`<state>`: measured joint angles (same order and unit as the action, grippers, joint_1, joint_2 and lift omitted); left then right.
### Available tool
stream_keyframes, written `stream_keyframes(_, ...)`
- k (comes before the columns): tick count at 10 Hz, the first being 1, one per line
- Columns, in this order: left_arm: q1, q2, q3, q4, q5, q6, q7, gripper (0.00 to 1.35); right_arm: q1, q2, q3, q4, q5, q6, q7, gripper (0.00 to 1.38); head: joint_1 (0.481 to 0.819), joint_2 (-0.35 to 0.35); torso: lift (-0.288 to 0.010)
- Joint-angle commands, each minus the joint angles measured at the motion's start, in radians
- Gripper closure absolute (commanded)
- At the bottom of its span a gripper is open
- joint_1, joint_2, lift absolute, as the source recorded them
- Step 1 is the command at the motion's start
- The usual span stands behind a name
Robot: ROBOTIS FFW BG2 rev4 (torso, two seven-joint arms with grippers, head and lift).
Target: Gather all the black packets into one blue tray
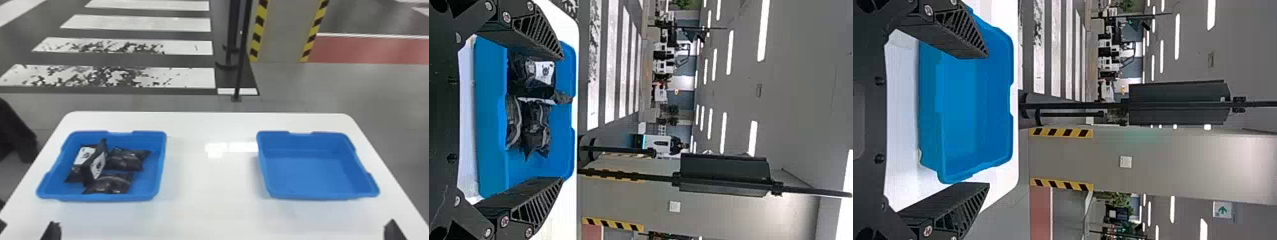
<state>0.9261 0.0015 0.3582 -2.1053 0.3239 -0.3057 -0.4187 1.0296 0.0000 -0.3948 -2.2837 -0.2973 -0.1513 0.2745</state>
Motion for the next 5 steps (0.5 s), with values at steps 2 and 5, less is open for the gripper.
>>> stream_keyframes(2, -0.001, -0.004, -0.003, 0.001, 0.001, 0.009, 0.0, 0.18, -0.004, 0.001, 0.002, 0.0, 0.0, -0.001, 0.0, 0.11, 0.695, -0.047, -0.11)
stream_keyframes(5, -0.003, -0.004, -0.005, -0.002, 0.003, 0.016, 0.0, 0.18, -0.006, 0.001, 0.006, 0.005, -0.002, -0.001, 0.0, 0.11, 0.695, -0.048, -0.11)
